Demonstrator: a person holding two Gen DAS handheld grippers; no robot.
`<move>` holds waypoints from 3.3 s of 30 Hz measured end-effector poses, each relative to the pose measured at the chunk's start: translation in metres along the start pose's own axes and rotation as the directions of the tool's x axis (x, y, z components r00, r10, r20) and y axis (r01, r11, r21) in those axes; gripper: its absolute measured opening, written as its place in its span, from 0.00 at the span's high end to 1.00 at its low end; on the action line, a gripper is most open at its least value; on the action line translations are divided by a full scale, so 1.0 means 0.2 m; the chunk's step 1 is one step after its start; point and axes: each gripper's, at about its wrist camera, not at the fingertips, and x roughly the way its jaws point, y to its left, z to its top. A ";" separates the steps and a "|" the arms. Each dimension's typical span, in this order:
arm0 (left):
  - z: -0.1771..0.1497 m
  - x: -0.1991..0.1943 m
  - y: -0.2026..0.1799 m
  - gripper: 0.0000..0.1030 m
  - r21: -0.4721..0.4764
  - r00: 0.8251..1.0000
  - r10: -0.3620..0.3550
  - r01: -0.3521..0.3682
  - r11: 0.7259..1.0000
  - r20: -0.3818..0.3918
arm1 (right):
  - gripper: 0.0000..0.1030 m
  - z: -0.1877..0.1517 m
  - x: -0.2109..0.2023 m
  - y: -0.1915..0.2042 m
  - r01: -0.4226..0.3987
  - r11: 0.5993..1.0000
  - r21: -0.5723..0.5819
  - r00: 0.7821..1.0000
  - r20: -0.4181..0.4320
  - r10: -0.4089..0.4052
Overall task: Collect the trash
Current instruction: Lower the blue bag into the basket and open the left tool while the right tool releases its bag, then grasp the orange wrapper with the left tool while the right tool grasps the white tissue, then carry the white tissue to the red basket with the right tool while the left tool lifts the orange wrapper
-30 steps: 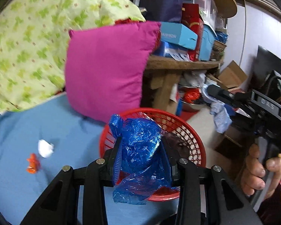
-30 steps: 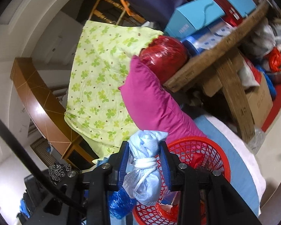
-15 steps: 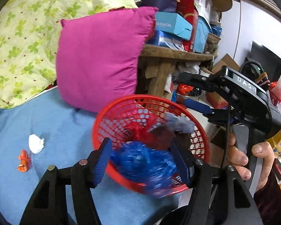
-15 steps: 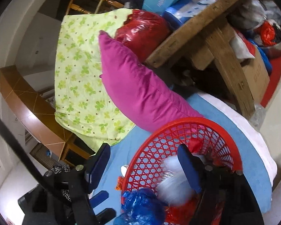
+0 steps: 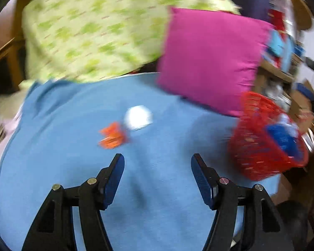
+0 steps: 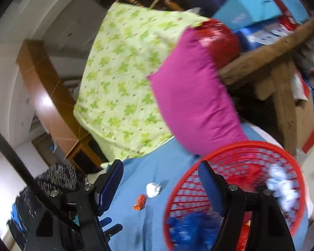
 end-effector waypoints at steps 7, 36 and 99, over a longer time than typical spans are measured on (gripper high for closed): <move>-0.09 -0.01 0.40 0.35 -0.103 0.989 0.151 -0.149 0.984 0.010 | 0.25 -0.14 0.27 0.32 -0.081 0.992 -0.092 0.992 -0.101 0.072; 0.15 0.72 0.53 0.35 -0.220 0.995 -0.077 0.059 0.974 -0.071 | 0.55 -0.67 1.98 0.12 0.141 0.981 -0.135 0.812 -0.552 -0.193; 0.09 -0.49 -0.39 0.64 0.116 0.949 0.248 -0.274 0.955 0.196 | 0.66 -0.28 0.08 0.51 -0.046 0.974 -0.223 0.985 -0.171 0.008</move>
